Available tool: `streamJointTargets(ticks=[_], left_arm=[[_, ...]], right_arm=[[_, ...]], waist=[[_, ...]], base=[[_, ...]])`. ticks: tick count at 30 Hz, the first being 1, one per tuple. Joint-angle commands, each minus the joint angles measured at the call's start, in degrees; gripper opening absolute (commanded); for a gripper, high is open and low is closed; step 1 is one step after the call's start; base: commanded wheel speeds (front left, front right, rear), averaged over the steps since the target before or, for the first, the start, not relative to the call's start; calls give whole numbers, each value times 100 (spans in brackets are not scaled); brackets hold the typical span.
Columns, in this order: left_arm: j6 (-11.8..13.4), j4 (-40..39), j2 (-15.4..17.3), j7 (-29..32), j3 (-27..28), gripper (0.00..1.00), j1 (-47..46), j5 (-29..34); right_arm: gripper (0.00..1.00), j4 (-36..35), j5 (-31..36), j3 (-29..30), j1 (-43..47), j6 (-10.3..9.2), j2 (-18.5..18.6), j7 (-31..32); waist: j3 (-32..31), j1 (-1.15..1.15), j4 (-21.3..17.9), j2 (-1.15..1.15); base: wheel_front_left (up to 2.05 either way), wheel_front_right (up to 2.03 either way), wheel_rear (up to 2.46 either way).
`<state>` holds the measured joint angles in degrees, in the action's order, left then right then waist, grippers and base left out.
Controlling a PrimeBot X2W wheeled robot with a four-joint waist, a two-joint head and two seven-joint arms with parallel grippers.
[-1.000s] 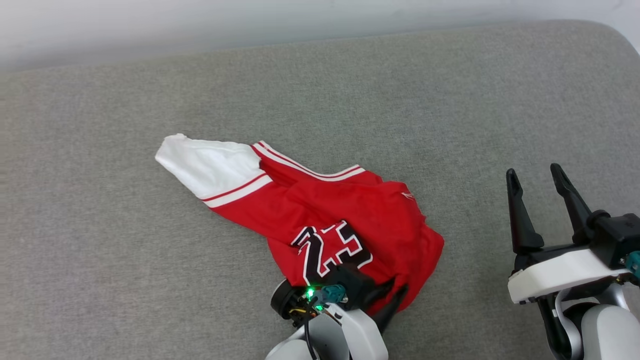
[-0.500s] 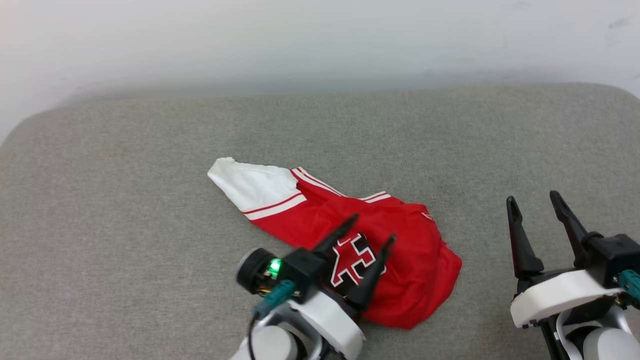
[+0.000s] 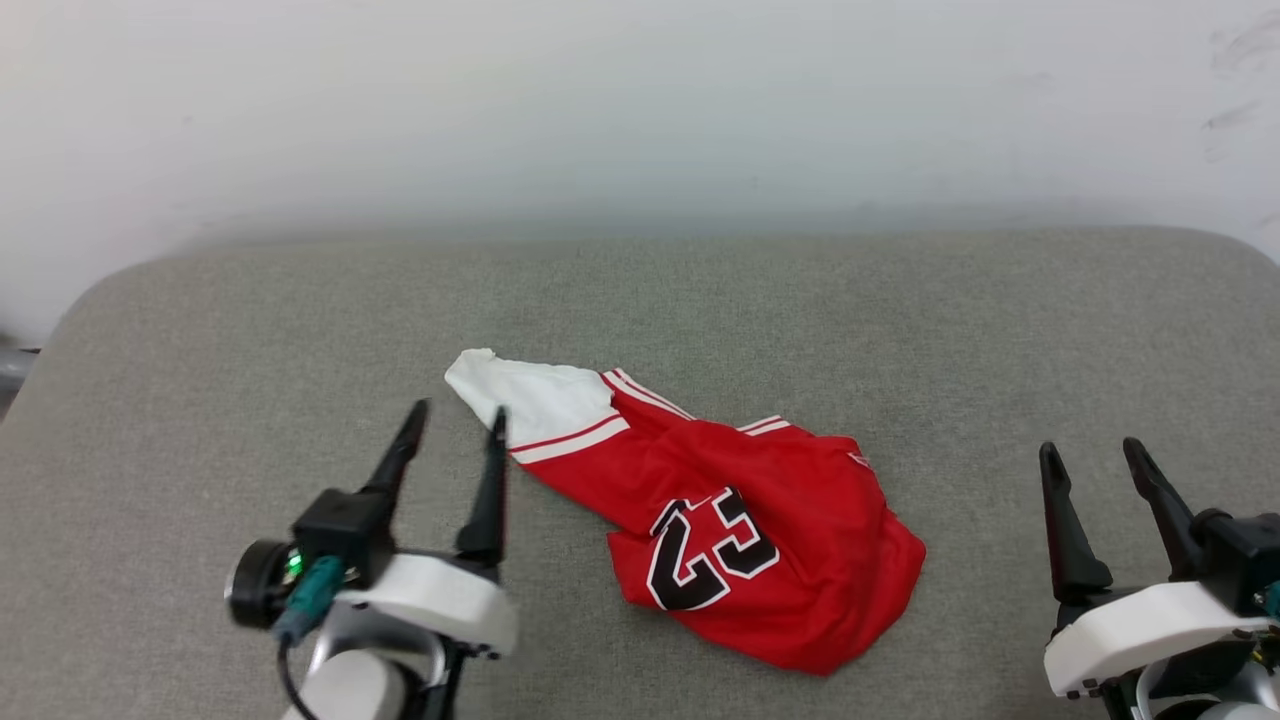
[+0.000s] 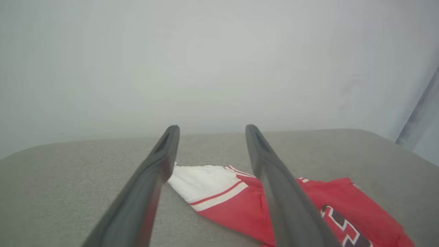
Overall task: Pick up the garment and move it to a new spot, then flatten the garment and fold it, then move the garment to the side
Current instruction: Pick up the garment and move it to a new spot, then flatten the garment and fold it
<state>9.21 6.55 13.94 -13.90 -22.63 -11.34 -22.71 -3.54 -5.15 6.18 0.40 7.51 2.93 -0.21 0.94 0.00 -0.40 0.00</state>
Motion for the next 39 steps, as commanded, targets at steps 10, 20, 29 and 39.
streamJointTargets(ticks=[10,20,29,39], left_arm=[[177,-97,426,-26,428,100,664,-187],[192,-168,457,-1,375,100,594,-185],[160,-314,381,-19,223,100,370,-67],[91,-392,260,-69,173,100,-49,2]], right_arm=[[100,-17,-69,-4,202,-3,-6,17],[100,56,-141,34,224,-4,-6,131],[100,845,-43,41,107,-3,-7,1485],[100,1368,-274,-621,-631,-4,460,3127]], waist=[[-179,0,-28,0],[-135,0,23,0],[136,0,306,0],[693,0,701,0]], base=[[0,0,0],[0,0,0],[0,0,0],[0,0,0]])
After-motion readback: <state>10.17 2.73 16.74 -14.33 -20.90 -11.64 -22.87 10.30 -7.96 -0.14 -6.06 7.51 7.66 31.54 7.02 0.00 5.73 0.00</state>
